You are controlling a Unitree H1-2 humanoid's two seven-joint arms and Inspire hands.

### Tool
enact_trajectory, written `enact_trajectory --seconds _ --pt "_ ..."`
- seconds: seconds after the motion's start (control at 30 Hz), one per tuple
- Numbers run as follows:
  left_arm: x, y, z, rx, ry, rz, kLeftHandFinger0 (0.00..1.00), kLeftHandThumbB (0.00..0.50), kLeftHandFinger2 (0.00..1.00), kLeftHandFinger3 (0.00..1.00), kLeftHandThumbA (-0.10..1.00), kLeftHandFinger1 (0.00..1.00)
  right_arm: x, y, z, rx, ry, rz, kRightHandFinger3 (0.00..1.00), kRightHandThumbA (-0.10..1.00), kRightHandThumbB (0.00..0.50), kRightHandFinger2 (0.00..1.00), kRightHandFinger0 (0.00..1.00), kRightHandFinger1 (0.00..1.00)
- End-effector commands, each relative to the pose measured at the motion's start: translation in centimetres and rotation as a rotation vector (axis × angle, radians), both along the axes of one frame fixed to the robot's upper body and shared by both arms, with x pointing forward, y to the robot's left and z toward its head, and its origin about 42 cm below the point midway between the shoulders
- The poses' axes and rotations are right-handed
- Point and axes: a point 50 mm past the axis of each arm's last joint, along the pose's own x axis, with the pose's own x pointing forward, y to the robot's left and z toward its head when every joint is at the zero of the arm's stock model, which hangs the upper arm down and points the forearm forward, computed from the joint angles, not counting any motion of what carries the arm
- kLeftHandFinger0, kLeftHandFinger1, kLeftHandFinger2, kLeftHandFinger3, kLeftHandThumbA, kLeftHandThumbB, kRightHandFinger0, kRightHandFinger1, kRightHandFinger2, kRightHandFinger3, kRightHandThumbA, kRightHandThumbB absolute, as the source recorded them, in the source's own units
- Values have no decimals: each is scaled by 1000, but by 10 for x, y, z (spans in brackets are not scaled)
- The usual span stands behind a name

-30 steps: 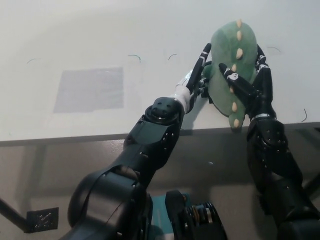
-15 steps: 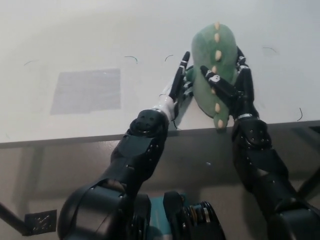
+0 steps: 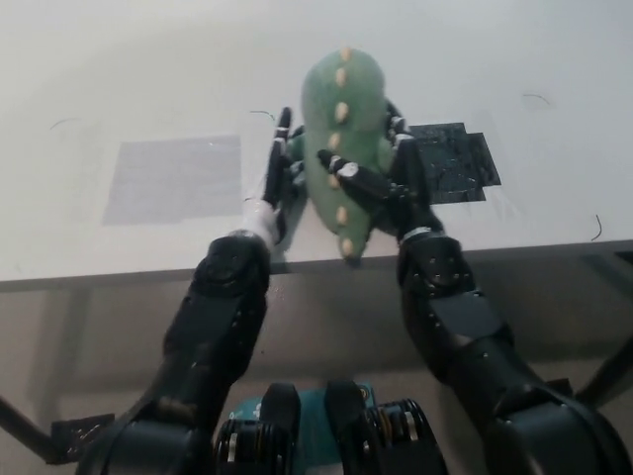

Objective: Use both hands to pick up a dinasour on the right side and move it to the left side

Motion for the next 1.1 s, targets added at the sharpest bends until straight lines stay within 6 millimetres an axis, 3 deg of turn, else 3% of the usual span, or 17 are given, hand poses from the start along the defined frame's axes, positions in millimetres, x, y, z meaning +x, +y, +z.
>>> enact_trajectory --seconds 0.0,0.07,0.1,0.17,0.37,0.57,0.7,0.8,1.0,1.07 --pt "-11 12 -2 -27 -23 22 1000 289 1000 1000 1000 1000 -19 68 0 -78 23 234 1000 1000 97 1000 1000 1000" --pt "-15 19 -2 -28 -41 36 1000 280 1000 1000 1000 1000 -21 75 1 -83 16 250 1000 1000 93 1000 1000 1000" --pt "-16 6 -3 -36 -41 19 1000 278 1000 1000 1000 1000 -19 63 -1 -88 8 236 1000 1000 91 1000 1000 1000" --pt "-21 9 -3 -49 -50 27 1000 288 1000 1000 1000 1000 -21 67 0 -98 -13 254 1000 1000 85 1000 1000 1000" --pt "-40 31 3 -89 -140 64 1000 274 1000 1000 1000 1000 -30 90 14 -137 -76 336 1000 1000 56 1000 1000 1000" --pt "-57 51 12 -121 -220 147 1000 262 1000 1000 1000 1000 -38 113 28 -155 -132 417 1000 1000 66 1000 1000 1000" --pt "-68 67 22 -133 -243 192 1000 289 1000 1000 1000 1000 -43 131 38 -167 -169 467 1000 1000 69 1000 1000 1000" --pt "-77 80 36 -163 -318 211 1000 223 1000 1000 1000 1000 -46 148 49 -194 -197 488 1000 1000 103 1000 1000 1000" --pt "-80 99 50 -157 -357 225 1000 287 1000 1000 1000 1000 -50 167 65 -204 -241 517 1000 1000 129 1000 1000 1000" --pt "-81 101 54 -158 -353 226 1000 286 1000 1000 1000 1000 -50 169 69 -207 -247 521 1000 1000 127 1000 1000 1000"
